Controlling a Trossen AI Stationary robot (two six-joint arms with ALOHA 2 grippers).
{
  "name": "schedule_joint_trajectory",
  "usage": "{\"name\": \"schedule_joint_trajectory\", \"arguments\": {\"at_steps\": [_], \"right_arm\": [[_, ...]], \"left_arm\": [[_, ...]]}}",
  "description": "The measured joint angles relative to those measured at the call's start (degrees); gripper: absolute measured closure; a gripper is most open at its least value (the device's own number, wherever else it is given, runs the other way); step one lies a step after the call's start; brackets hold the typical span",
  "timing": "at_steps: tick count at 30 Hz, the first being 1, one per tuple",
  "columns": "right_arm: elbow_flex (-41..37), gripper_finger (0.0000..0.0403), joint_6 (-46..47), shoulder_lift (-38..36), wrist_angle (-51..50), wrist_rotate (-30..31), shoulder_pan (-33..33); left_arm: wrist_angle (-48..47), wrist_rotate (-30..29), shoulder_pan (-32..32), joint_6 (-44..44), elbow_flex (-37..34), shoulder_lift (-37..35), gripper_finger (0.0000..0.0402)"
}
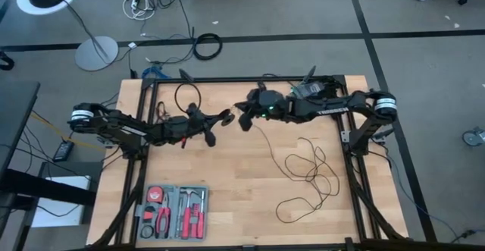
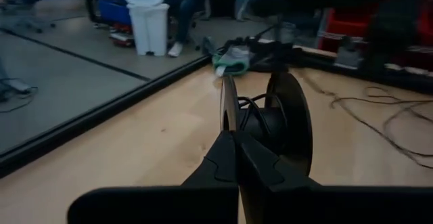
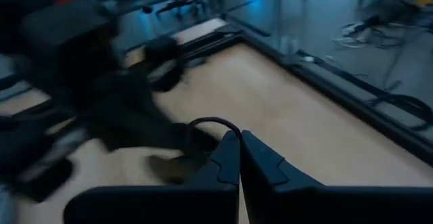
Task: Coil cords
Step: Coil the black wire on the spool
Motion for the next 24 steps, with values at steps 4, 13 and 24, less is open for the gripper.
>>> {"name": "schedule_joint_trajectory", "arguments": {"at_steps": [4, 13, 24], "right_arm": [[5.5, 0.0403, -2.47, 4.83, -0.11, -1.38, 2.48], [10.7, 0.0401, -4.04, 14.67, -1.41, -3.39, 4.3], [3.27, 0.0373, 0.82, 16.65, -0.4, -2.93, 4.88]], "left_arm": [[-1.15, -3.44, 0.02, 0.26, 1.18, 0.0, 0.0401], [2.36, -3.8, 0.0, -0.06, 1.9, 0.0, 0.0401], [9.19, -1.42, -0.04, -1.72, 0.29, -0.04, 0.0401]]}}
